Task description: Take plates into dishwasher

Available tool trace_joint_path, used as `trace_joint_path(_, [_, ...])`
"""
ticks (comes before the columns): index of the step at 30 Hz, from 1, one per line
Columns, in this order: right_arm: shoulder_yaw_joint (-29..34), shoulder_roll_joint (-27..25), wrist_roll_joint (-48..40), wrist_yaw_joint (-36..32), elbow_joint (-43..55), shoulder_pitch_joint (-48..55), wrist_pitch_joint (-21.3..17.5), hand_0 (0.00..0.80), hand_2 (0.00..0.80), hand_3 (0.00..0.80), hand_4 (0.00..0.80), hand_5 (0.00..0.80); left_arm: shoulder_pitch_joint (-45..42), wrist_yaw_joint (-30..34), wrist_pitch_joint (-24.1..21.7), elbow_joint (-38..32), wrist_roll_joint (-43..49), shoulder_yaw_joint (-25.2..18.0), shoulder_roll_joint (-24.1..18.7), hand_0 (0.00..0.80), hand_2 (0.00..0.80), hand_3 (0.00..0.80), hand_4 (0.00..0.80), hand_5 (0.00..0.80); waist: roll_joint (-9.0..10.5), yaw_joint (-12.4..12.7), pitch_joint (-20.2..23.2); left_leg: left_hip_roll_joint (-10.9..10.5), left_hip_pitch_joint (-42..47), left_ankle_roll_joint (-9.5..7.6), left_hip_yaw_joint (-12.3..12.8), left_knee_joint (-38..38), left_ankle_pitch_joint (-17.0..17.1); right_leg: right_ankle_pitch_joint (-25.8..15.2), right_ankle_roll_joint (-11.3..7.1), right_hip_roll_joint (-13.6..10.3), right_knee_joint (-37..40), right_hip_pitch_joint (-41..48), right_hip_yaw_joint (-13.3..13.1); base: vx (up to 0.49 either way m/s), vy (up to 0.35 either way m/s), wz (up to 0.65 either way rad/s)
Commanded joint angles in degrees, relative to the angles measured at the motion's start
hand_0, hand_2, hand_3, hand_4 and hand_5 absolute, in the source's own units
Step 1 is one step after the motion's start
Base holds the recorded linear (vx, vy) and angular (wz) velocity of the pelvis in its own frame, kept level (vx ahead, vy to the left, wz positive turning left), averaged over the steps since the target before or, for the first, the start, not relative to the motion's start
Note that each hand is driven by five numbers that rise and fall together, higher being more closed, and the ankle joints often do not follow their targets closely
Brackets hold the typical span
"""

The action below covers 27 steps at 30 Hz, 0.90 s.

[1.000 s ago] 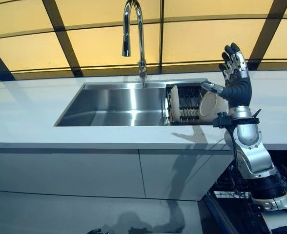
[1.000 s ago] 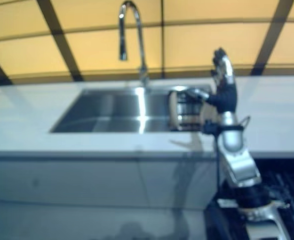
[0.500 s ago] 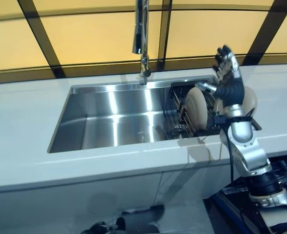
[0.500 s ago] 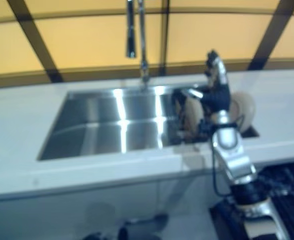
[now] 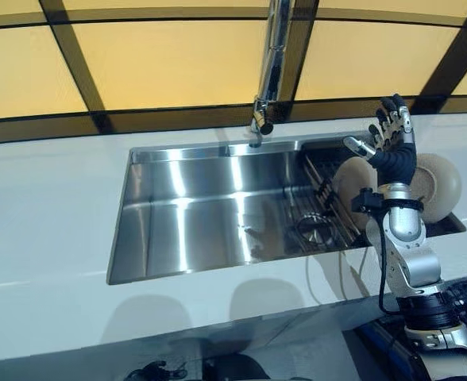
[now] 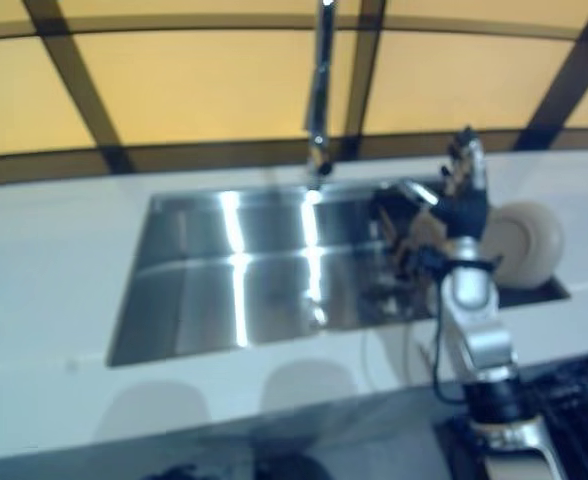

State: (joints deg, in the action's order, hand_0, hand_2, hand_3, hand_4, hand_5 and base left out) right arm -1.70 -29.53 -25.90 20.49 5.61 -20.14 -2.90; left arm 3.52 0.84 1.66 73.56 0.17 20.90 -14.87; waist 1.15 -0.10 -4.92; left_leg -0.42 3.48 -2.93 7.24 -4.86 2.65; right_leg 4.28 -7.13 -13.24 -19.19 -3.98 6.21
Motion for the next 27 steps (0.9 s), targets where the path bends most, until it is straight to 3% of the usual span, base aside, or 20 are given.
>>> trace_joint_path(1, [3.0, -1.8, 0.5, 1.7, -1.0, -4.6, -1.1, 0.0, 0.0, 0.0, 0.0, 0.0, 0.8, 0.1, 0.6, 0.9, -1.9, -2.7, -1.0, 0.0, 0.0, 0.0, 0.0, 0.0, 1.12, -1.4, 1.7, -0.8, -0.8, 1.22, -0.8, 0.9, -1.8, -14.9, 1.16, 2.7, 10.9, -2.2, 0.6, 0.049, -0.06, -0.11])
trace_joint_path(5, [3.9, -3.2, 1.8, 1.8, -1.4, -4.9, -1.3, 0.0, 0.0, 0.0, 0.0, 0.0, 0.6, 0.6, 0.5, 0.3, -1.8, -3.0, -1.1, 0.0, 0.0, 0.0, 0.0, 0.0, 1.77, -0.9, 1.8, -0.6, -1.1, 1.4, -1.4, 1.0, -1.5, -13.4, 1.11, 4.2, 13.2, 0.7, 0.0, 0.016, -0.099, 0.12])
trace_joint_path(13, [4.9, -6.0, 2.9, -0.2, -1.7, -5.4, 2.5, 0.0, 0.0, 0.0, 0.0, 0.0, -0.2, 1.4, -0.7, -0.5, -0.2, -2.5, 0.1, 0.0, 0.0, 0.0, 0.0, 0.0, 2.76, -0.3, 2.7, 1.2, -0.6, 2.11, -0.1, 0.1, -1.3, -9.4, 0.85, 5.7, 16.5, 4.5, 0.8, 0.011, -0.088, -0.03])
trace_joint_path(27, [4.0, -8.7, -11.2, -16.4, -2.6, -0.3, 16.1, 0.0, 0.0, 0.0, 0.0, 0.0, 0.1, 0.8, -0.2, -0.8, -0.2, -2.9, -1.2, 0.0, 0.0, 0.0, 0.0, 0.0, 3.6, -1.9, 2.9, 2.3, 0.5, 2.79, 2.0, 0.0, -1.7, -7.6, 1.46, 6.3, 18.3, 5.9, 0.9, 0.001, -0.008, 0.01])
